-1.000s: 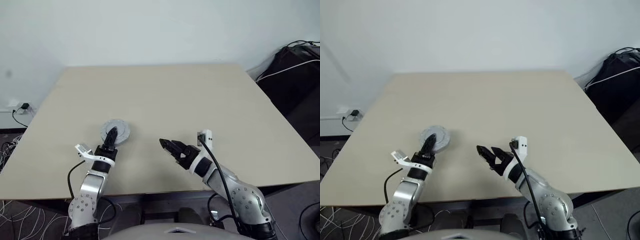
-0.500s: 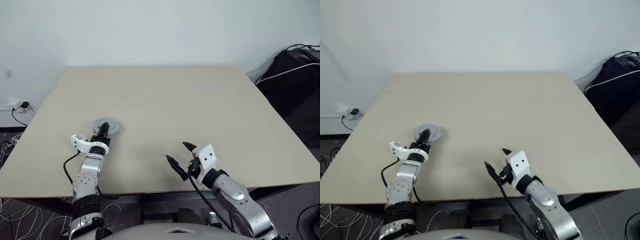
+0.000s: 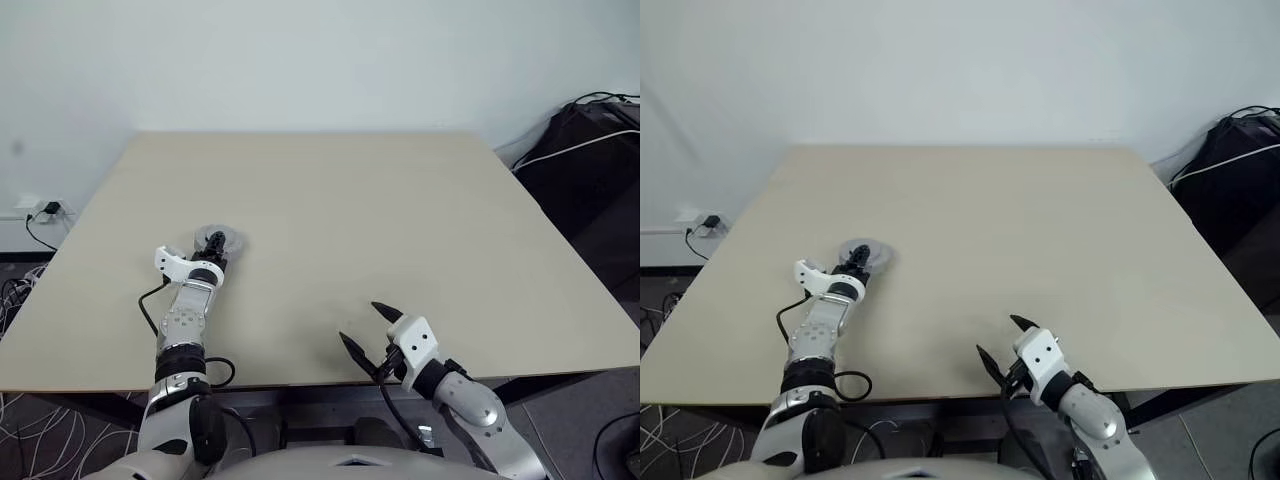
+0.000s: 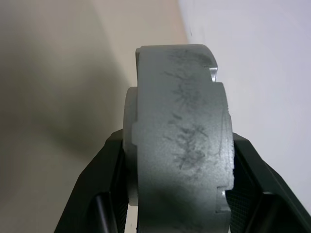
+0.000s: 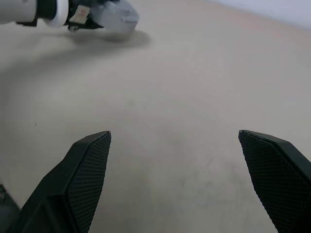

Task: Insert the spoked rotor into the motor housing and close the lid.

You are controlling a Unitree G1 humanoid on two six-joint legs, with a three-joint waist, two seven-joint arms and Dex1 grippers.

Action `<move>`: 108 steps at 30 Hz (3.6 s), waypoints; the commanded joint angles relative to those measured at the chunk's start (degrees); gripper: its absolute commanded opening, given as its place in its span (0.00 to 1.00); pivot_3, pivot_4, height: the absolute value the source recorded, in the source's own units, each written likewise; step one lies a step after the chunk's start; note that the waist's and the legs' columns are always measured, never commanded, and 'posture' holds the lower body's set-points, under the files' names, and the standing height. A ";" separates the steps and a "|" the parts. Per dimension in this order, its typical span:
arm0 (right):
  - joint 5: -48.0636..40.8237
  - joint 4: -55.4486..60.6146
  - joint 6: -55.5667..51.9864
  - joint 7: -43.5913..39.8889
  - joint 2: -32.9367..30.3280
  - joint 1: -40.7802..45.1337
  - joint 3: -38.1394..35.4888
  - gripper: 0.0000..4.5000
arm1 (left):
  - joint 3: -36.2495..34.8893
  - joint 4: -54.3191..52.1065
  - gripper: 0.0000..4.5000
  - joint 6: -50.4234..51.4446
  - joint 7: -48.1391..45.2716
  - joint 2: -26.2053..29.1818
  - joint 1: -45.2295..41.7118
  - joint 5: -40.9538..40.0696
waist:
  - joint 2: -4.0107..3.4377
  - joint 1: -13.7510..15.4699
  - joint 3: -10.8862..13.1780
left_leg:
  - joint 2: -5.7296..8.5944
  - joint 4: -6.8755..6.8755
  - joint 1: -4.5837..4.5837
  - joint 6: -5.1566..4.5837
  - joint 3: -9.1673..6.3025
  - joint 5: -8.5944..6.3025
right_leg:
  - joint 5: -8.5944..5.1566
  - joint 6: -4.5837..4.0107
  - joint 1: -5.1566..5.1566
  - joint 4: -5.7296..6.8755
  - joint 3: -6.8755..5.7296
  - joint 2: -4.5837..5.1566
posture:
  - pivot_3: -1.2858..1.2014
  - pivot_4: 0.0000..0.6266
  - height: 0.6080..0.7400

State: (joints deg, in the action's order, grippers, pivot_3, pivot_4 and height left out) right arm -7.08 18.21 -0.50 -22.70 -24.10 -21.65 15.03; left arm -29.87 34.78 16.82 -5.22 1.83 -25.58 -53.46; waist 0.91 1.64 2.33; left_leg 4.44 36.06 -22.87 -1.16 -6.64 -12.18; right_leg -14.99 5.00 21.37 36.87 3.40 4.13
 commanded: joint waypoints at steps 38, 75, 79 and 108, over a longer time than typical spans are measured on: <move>0.59 -0.21 -4.74 -3.61 3.63 4.88 -1.88 1.00 | 16.23 -42.53 0.99 21.23 -14.54 11.07 35.19 12.14 | -0.87 -0.94 -1.20 | -0.04 -0.12 0.44 -0.01 0.08 -0.02 | -0.34 -0.21 -0.29 0.02 0.20 0.26 | 0.52 0.00 1.00; 4.17 -5.21 0.25 5.73 13.27 4.95 -5.40 0.00 | 30.32 -35.49 0.01 -39.40 -11.44 4.91 48.88 48.16 | -1.02 -0.73 -0.83 | -0.05 -0.22 0.27 -0.02 0.08 -0.03 | -0.43 -0.23 -0.12 0.04 0.09 0.34 | 0.52 0.00 1.00; 3.87 -5.18 0.44 6.20 13.87 4.56 -5.84 0.00 | 30.40 -35.26 0.01 -39.09 -11.69 5.49 47.53 48.22 | -1.02 -0.72 -0.82 | -0.05 -0.22 0.27 -0.02 0.08 -0.03 | -0.43 -0.23 -0.13 0.05 0.09 0.34 | 0.52 0.00 1.00; 5.09 -5.35 0.33 7.33 14.42 4.86 -6.65 0.00 | 32.30 -37.46 0.01 -37.10 -11.39 5.21 47.66 48.53 | -1.06 -0.75 -0.80 | -0.05 -0.22 0.27 -0.02 0.06 -0.04 | -0.43 -0.23 -0.12 0.06 0.09 0.32 | 0.52 0.00 1.00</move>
State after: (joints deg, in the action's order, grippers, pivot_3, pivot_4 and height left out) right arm -2.22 11.73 -1.41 -15.77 -9.94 -17.21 8.61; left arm 1.95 0.01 -20.13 -16.56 6.91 22.59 -5.10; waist -0.16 0.90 1.53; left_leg 4.39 35.83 -22.59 -1.18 -6.59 -12.22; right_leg -15.42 4.77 21.25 36.93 3.48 4.45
